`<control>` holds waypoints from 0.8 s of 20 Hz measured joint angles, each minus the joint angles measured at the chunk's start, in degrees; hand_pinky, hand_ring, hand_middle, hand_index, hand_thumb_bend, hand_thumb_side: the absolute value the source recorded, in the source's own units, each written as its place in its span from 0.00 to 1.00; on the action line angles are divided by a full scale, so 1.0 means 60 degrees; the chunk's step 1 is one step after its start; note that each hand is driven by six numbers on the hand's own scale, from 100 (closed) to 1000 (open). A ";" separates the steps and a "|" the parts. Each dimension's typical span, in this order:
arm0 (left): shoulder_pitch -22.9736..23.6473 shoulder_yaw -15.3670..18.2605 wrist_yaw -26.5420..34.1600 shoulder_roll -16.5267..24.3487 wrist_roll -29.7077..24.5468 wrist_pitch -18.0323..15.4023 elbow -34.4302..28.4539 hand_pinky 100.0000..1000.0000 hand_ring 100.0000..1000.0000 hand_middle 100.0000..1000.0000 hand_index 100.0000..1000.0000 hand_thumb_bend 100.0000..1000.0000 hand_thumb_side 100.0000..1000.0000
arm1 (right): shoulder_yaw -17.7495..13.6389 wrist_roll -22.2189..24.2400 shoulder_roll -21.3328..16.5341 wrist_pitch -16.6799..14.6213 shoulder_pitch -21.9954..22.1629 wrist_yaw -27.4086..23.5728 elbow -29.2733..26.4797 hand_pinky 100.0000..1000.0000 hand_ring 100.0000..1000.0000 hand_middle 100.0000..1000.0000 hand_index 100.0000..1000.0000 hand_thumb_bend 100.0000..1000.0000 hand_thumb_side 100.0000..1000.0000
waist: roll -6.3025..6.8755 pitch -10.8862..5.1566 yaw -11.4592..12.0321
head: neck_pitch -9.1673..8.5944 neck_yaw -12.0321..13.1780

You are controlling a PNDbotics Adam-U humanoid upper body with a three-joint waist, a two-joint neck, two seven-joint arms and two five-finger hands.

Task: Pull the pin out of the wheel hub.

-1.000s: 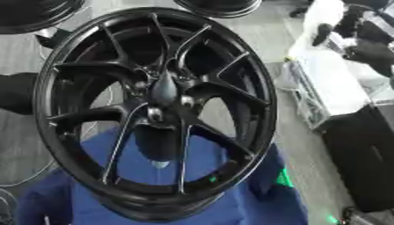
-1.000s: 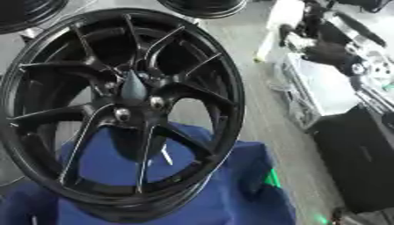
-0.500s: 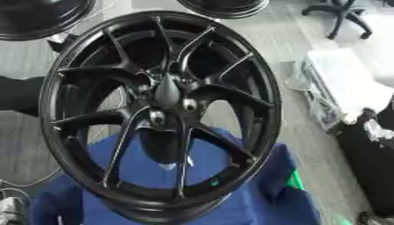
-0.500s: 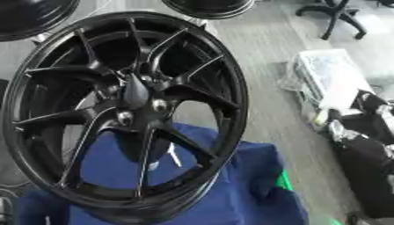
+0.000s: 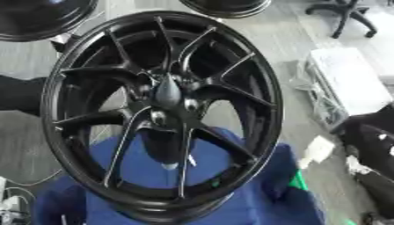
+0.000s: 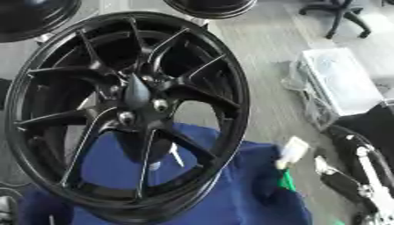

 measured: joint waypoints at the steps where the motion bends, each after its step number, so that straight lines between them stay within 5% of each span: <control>1: 0.0000 0.0000 0.0000 0.0000 0.0000 0.0000 0.0000 0.71 0.73 0.62 0.69 0.03 0.71 | 0.0006 0.0032 0.0086 0.0128 -0.0001 0.0043 0.0000 1.00 0.86 0.84 0.89 0.02 0.31 | -0.0001 0.0000 -0.0001 | 0.0000 0.0006; 3: 0.0000 0.0000 0.0000 0.0000 0.0001 0.0001 0.0000 0.71 0.73 0.62 0.69 0.03 0.71 | 0.0006 0.0077 0.0211 0.0322 -0.0002 0.0073 0.0000 1.00 0.85 0.83 0.89 0.02 0.30 | -0.0002 0.0000 -0.0006 | 0.0000 0.0011; 6: 0.0001 0.0000 0.0000 0.0000 0.0003 0.0003 0.0000 0.71 0.73 0.62 0.69 0.03 0.71 | -0.0006 0.0077 0.0351 0.0495 -0.0080 0.0004 0.0000 0.99 0.82 0.82 0.89 0.00 0.09 | -0.0011 0.0000 -0.0026 | 0.0000 0.0026; 7: 0.0001 0.0000 0.0000 0.0000 0.0003 0.0003 0.0000 0.71 0.73 0.62 0.69 0.03 0.71 | -0.0019 0.0027 0.0376 0.0512 -0.0136 -0.0106 0.0000 0.99 0.82 0.82 0.89 0.00 0.09 | -0.0014 0.0000 -0.0028 | -0.0002 0.0037; 8: 0.0001 -0.0001 0.0000 0.0000 0.0003 0.0003 0.0000 0.71 0.73 0.62 0.69 0.03 0.70 | -0.0021 -0.0055 0.0401 0.0490 -0.0199 -0.0251 0.0000 0.96 0.77 0.78 0.87 0.00 0.41 | -0.0014 0.0000 -0.0028 | -0.0006 0.0042; 10: -0.0002 -0.0003 -0.0006 0.0000 0.0001 0.0001 -0.0002 0.71 0.73 0.62 0.70 0.02 0.69 | -0.0016 -0.0479 0.0440 0.0124 -0.0443 -0.0704 0.0001 0.95 0.73 0.74 0.83 0.00 0.56 | -0.0013 -0.0001 -0.0042 | -0.0075 0.0045; 12: -0.0043 -0.0006 -0.0062 0.0014 -0.0014 -0.0016 -0.0013 0.71 0.73 0.63 0.72 0.00 0.64 | 0.0037 -0.1188 0.0440 -0.0777 -0.0684 -0.1192 0.0001 0.95 0.75 0.75 0.83 0.00 0.51 | -0.0014 -0.0022 -0.0066 | -0.0089 0.0038; 16: -0.0195 0.0061 -0.0601 0.0442 -0.0031 -0.0288 -0.0202 0.72 0.78 0.71 0.81 0.00 0.62 | -0.0094 -0.2831 0.0439 -0.3689 -0.0706 -0.1343 0.0001 0.95 0.80 0.79 0.86 0.00 0.43 | -0.0025 -0.0258 -0.0216 | -0.0171 -0.0062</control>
